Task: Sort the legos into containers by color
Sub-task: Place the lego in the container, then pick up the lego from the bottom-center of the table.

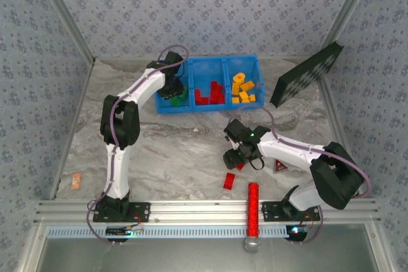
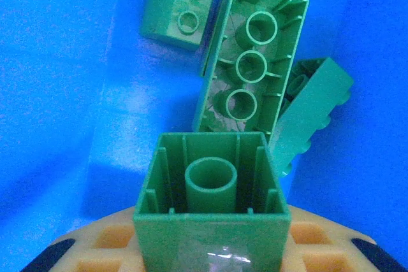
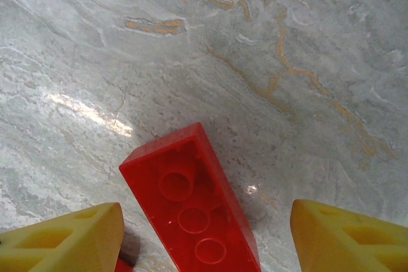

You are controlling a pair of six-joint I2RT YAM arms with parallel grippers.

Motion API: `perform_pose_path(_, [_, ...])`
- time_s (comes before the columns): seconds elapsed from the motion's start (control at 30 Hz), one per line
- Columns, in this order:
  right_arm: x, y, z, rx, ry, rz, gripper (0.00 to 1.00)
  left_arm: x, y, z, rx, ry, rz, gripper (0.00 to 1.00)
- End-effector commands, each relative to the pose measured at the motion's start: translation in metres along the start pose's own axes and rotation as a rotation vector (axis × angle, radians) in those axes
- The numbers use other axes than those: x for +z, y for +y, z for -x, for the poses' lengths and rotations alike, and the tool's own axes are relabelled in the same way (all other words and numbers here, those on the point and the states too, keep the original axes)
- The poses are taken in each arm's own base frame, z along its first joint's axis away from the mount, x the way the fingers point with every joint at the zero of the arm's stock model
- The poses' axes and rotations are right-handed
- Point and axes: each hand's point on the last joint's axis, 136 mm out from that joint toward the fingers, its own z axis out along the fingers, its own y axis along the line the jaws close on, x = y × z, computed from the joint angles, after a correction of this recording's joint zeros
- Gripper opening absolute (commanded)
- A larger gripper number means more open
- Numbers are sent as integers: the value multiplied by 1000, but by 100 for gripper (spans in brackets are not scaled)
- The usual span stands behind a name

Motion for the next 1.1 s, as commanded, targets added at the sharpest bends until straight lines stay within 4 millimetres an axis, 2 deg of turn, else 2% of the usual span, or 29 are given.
perform_pose_path(0.0, [6,-5,-13,17,52,-30,69,3,4,-3,2,12,7,26])
perform_pose_path(0.07, [9,-4,-15,18,65,-29,68,-1,4,0,2,-1,4,35])
perform_pose_path(0.33, [19,-4,-18,24,99,-44,63,-36,-2,21,47,-88,-29,51])
perform_pose_path(0.4, [20,-4,-18,23,103,-45,62,-45,-2,26,55,-111,-26,54])
perform_pose_path(0.53, [22,-3,-18,21,111,-48,52,-64,-4,34,64,-151,-39,56])
perform_pose_path(0.67, [18,-4,-14,18,105,-62,44,-94,-7,41,72,-198,-79,57])
perform_pose_path(0.8, [6,-5,-3,8,79,-70,41,-132,-10,45,134,-251,-131,63])
perform_pose_path(0.9, [-8,-7,8,-3,59,-75,39,-158,-1,42,185,-288,-130,64])
perform_pose_path(1.0, [-27,-11,30,-13,8,-70,38,-180,12,34,215,-328,-129,70])
perform_pose_path(1.07, [-42,-19,53,-10,-48,-79,36,-192,20,24,239,-353,-144,75])
